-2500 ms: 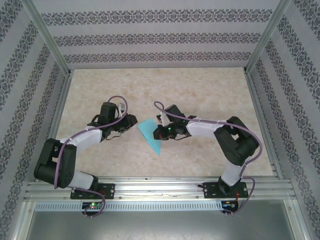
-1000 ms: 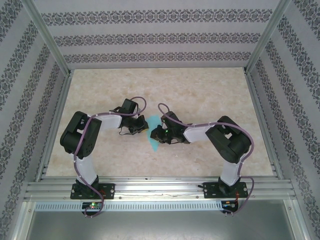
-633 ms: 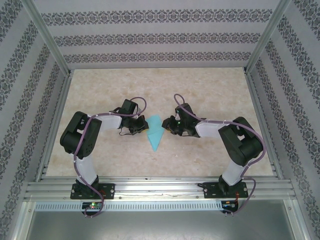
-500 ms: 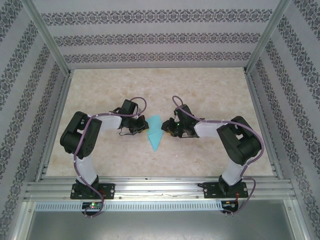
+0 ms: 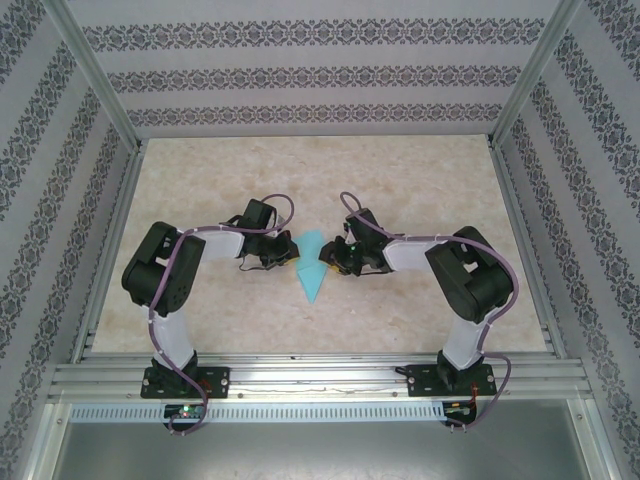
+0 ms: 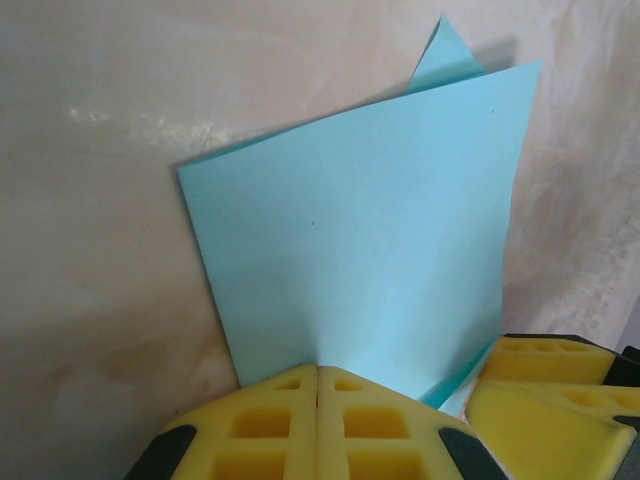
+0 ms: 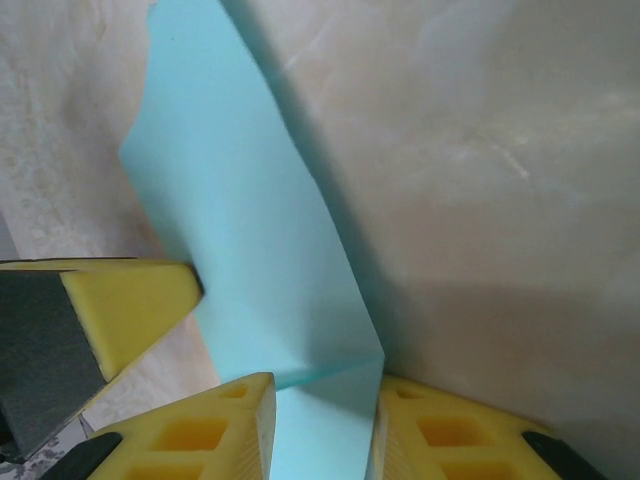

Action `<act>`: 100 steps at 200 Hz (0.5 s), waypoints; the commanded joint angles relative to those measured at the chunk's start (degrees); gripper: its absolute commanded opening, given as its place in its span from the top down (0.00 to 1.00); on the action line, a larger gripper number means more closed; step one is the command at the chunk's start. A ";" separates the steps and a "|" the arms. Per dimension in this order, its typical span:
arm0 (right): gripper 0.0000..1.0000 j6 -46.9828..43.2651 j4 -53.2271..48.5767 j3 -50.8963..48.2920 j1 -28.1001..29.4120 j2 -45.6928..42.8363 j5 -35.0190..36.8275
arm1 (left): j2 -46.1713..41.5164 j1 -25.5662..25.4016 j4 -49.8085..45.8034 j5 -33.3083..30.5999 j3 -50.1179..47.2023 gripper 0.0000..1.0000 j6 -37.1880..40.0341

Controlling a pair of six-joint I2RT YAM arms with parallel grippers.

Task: Fold a paper plane with a square sheet of paper (pick it up from the middle)
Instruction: Fold the wing for the fifth time at the center of the table.

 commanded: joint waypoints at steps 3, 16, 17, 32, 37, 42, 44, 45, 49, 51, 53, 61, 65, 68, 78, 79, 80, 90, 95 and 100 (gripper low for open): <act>0.69 0.90 2.14 1.18 0.61 0.47 -1.61 | 3.07 -0.44 -3.28 -1.10 0.75 0.95 1.93; 0.69 0.97 4.65 0.44 0.18 0.00 -2.17 | 3.79 -0.45 -3.35 -0.51 1.51 0.95 2.42; 0.68 0.92 4.80 0.41 0.13 0.00 -2.26 | 3.83 -0.42 -3.33 -0.45 1.57 0.95 2.48; 0.68 0.11 6.57 -0.13 -0.59 -0.65 -2.70 | 4.46 -0.43 -3.18 0.36 2.41 0.96 3.24; 0.68 -0.34 6.70 -0.21 -0.86 -0.77 -2.81 | 4.70 -0.42 -3.18 0.77 2.75 0.96 3.68; 0.68 -0.85 6.91 -0.15 -1.13 -0.78 -3.08 | 4.92 -0.39 -3.20 1.12 3.02 0.96 4.28; 0.68 -1.14 7.00 -0.15 -1.20 -0.78 -3.30 | 5.04 -0.39 -3.19 1.35 3.24 0.95 4.40; 0.68 -1.23 7.03 -0.15 -1.27 -0.78 -3.40 | 5.11 -0.43 -3.20 1.44 3.36 0.96 4.52; 0.68 -1.74 7.32 -0.06 -1.53 -0.65 -3.91 | 5.38 -0.46 -3.08 1.72 3.64 0.96 4.91; 0.68 -1.89 7.39 0.01 -1.65 -0.51 -4.21 | 5.50 -0.45 -3.09 1.89 3.77 0.96 5.09; 0.68 -1.99 7.36 0.09 -1.79 -0.45 -4.47 | 5.62 -0.43 -3.07 2.00 3.93 0.96 5.22; 0.68 -2.52 7.49 0.20 -2.45 -0.04 -5.47 | 6.17 -0.42 -3.26 2.68 4.71 0.95 5.90; 0.68 -2.67 7.82 0.08 -2.76 0.09 -5.82 | 6.36 -0.41 -3.43 2.97 5.18 0.96 6.31; 0.68 -2.84 8.11 -0.01 -2.95 0.16 -6.13 | 6.54 -0.43 -3.55 3.21 5.50 0.96 6.68; 0.68 -3.63 8.29 -0.08 -3.70 0.30 -6.84 | 7.00 -0.50 -3.71 3.66 6.29 0.96 7.65; 0.68 -3.75 8.25 -0.07 -3.79 0.33 -6.93 | 7.06 -0.49 -3.73 3.74 6.38 0.96 7.73; 0.68 -3.86 8.22 -0.06 -3.84 0.39 -7.01 | 7.09 -0.53 -3.73 3.78 6.43 0.96 7.77; 0.68 -4.92 7.89 0.23 -4.59 0.76 -8.13 | 7.67 -0.53 -4.14 4.21 7.23 0.96 8.98; 0.68 -5.46 7.56 0.44 -4.90 0.93 -8.82 | 8.03 -0.50 -4.59 4.36 7.80 0.96 9.57; 0.69 -5.88 7.41 0.66 -5.22 1.10 -9.52 | 8.40 -0.56 -4.91 4.72 8.29 0.96 10.23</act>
